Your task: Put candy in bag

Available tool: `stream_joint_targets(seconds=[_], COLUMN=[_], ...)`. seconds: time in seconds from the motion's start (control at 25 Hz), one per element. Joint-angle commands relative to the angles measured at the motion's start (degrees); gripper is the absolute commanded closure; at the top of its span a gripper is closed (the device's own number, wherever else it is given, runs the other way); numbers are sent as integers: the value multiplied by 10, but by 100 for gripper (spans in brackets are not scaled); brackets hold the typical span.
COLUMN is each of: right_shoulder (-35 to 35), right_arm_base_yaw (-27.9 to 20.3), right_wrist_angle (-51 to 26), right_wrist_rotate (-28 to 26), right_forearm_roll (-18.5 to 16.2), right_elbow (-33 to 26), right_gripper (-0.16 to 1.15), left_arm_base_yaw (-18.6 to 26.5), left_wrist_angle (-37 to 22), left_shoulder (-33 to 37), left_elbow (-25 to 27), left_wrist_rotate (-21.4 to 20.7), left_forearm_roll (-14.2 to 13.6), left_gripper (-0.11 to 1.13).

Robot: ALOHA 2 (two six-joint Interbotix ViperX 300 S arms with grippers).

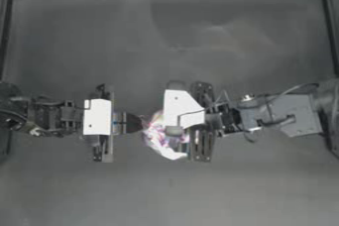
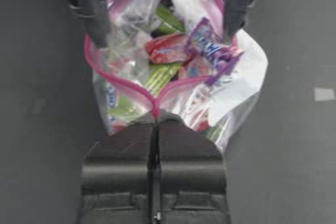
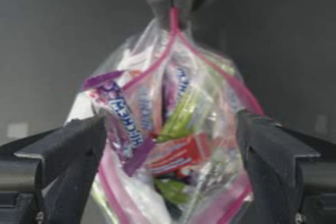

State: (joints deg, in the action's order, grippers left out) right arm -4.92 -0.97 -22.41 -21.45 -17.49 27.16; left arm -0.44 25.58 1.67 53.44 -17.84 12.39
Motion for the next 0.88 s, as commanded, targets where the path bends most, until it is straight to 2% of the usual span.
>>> stream_joint_targets(seconds=[0.04,0.52,0.88], right_shoulder=[14,49,114], right_arm_base_yaw=[-5,-15,-18], right_wrist_angle=[3,0,2], right_wrist_rotate=[0,1,-1], right_forearm_roll=[-3,-10,-20], right_elbow=[-15,-8,8], right_gripper=[-3,-3,-3], left_arm_base_yaw=[-3,-7,-9], left_wrist_angle=[2,0,2], left_shoulder=[32,52,69], left_elbow=[-11,-7,-5], left_wrist_rotate=[-1,-1,0], left_forearm_roll=[-1,-1,-1], left_gripper=[90,90,90])
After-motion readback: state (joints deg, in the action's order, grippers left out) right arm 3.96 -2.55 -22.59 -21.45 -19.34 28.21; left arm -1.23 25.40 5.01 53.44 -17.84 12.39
